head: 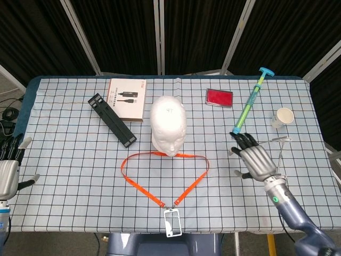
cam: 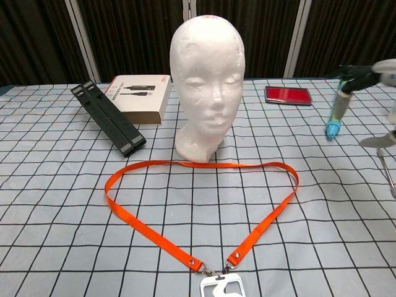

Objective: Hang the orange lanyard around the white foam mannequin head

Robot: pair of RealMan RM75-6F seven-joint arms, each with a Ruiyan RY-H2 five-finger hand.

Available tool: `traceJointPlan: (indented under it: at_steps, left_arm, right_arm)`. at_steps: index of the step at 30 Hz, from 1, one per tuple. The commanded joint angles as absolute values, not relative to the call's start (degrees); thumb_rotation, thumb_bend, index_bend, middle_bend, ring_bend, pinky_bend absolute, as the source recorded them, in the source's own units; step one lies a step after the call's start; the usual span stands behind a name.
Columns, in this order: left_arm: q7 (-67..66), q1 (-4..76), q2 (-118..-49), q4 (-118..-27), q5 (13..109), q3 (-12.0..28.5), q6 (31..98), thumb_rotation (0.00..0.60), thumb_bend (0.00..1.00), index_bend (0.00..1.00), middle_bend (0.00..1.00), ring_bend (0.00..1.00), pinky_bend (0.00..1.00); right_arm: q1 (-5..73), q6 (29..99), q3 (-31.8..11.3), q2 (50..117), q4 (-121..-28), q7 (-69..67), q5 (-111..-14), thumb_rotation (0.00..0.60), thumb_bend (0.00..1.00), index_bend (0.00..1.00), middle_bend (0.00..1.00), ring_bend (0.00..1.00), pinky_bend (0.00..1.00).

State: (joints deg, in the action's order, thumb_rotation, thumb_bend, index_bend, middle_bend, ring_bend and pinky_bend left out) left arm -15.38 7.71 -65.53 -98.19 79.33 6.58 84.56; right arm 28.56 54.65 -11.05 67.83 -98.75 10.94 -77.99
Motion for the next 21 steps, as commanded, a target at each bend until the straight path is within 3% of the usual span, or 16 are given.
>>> traceJointPlan:
  at_steps: [1,10,21]
  left_arm:
    - [-15.93,8.21,-66.08,-97.51,78.3,6.85,83.65,0.6,0.0,0.0,0.0,0.0,0.0]
    - [-16.3,8.87,-66.59,-96.32,77.09,6.67,82.12,0.6,0.0,0.0,0.0,0.0,0.0]
    - [-14.79,9.08,-65.96,-96.06,76.52,6.58,81.36,0.6,0.0,0.0,0.0,0.0,0.0]
  right_arm:
    - [34.82,48.48,-13.32,75.99,-92.71,15.19,-70.1,0.6,0.22,0.45,0.0,0.0,0.0]
    - [41.05,46.19,-13.74,85.86,-85.5,22.11,-58.4,0.6,0.23,0.48,0.0,0.0,0.0]
    - [43.64,47.86,-11.62,93.16,-78.83,26.3,-53.09,0.6,0.24,0.49,0.0,0.0,0.0]
